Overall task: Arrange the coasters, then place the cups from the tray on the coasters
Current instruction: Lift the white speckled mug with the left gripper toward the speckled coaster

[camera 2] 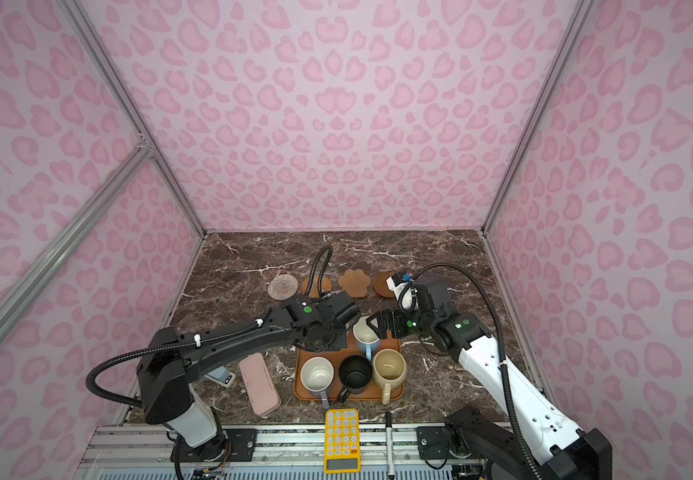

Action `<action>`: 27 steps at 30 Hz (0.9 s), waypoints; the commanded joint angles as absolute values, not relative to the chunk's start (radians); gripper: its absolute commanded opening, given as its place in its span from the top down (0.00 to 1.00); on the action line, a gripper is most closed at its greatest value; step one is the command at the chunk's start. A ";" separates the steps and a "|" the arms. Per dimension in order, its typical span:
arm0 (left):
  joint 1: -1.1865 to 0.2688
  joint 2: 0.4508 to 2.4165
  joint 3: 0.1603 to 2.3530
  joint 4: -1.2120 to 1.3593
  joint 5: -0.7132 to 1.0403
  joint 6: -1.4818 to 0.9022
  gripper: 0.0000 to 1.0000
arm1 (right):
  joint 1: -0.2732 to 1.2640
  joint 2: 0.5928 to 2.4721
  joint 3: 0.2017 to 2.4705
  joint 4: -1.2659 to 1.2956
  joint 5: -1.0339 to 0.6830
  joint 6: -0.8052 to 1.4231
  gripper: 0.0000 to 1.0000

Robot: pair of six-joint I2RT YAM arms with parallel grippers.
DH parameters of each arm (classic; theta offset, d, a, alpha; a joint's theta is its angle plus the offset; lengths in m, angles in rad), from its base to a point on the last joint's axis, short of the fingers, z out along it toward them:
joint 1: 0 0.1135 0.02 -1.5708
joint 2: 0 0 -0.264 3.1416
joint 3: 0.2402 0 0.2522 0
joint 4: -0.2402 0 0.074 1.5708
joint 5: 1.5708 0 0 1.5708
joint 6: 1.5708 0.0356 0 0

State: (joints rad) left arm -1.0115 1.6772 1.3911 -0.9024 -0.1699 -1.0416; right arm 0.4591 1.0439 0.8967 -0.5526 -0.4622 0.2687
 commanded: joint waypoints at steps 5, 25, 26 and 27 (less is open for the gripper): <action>-0.920 1.538 1.351 -0.794 -0.130 -1.016 0.99 | 0.573 1.125 0.995 -0.549 -0.294 0.230 0.01; -0.581 1.567 1.418 -0.904 -0.190 -0.625 0.99 | 0.746 1.455 1.260 -0.512 -0.240 0.292 0.01; -0.562 1.576 1.424 -0.901 -0.187 -0.614 0.99 | 0.746 1.470 1.265 -0.512 -0.242 0.297 0.01; -0.545 1.585 1.430 -0.899 -0.184 -0.604 0.99 | 0.746 1.483 1.270 -0.511 -0.241 0.300 0.02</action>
State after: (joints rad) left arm -0.5739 1.5700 1.4055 -0.9295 -0.1570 -0.6712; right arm 0.7433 1.4582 1.2602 -0.5400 -0.2512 0.2790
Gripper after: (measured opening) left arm 0.211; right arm 0.986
